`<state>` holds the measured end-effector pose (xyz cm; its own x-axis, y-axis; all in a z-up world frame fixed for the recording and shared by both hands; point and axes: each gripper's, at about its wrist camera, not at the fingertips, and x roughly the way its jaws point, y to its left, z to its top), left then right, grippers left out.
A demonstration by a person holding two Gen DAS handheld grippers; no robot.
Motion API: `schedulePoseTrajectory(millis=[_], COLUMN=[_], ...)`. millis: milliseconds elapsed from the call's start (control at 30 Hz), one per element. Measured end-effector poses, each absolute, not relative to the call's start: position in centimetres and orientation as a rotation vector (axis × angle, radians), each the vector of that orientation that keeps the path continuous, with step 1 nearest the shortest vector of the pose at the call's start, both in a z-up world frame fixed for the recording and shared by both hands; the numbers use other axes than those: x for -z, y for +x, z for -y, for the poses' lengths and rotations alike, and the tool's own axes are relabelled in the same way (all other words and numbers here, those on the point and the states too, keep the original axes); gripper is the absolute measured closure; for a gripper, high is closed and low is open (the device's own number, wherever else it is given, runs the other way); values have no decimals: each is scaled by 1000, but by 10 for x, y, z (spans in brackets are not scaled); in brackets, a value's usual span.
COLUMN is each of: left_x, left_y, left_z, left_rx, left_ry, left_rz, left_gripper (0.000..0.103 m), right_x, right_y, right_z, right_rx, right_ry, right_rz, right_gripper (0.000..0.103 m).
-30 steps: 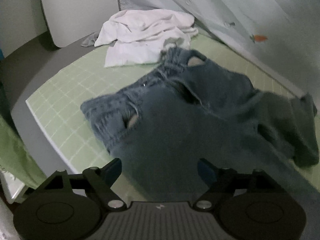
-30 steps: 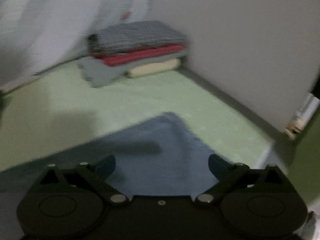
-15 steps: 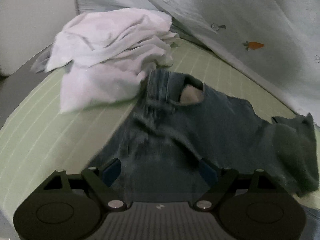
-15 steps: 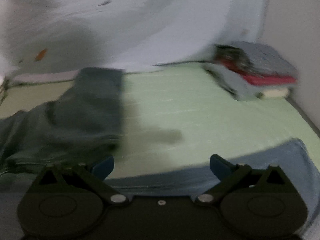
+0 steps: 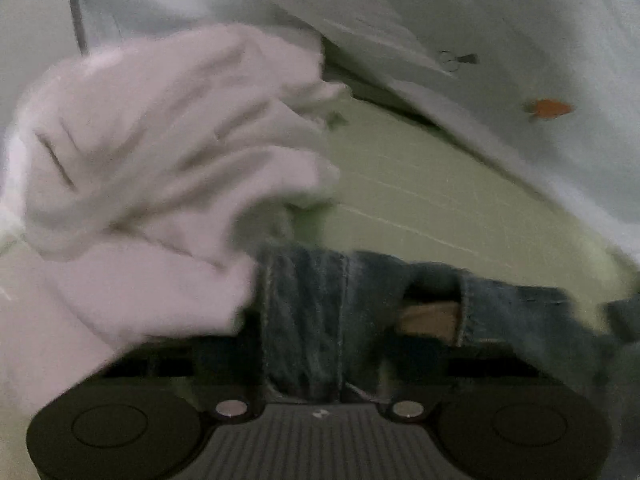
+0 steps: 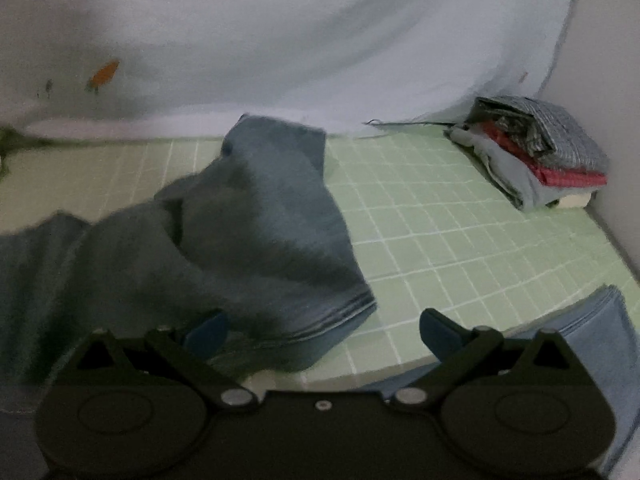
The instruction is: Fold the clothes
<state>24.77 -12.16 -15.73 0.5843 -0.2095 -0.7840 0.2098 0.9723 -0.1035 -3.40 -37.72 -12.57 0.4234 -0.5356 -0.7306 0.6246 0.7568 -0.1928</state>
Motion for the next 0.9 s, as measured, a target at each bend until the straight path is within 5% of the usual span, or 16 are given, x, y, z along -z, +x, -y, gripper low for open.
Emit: schedulePoseTrajectory(millis=[167, 533, 633, 767, 900], left_x=[155, 152, 144, 123, 109], left_y=[256, 284, 280, 258, 234], left_z=[115, 60, 60, 68, 84], left_rx=[203, 158, 175, 199, 241], left_ry=[22, 70, 2, -35, -38], left_rz=[-889, -867, -912, -888, -877], left_gripper=[76, 75, 67, 32, 20], right_x=[129, 118, 122, 120, 124], right_y=[-19, -21, -22, -22, -10], right_z=[368, 391, 401, 422, 449], right_rx=[727, 753, 768, 758, 714], right_ry=[71, 172, 206, 285, 346], right_rz=[-915, -871, -858, -795, -747], right_gripper=[0, 0, 0, 0, 0])
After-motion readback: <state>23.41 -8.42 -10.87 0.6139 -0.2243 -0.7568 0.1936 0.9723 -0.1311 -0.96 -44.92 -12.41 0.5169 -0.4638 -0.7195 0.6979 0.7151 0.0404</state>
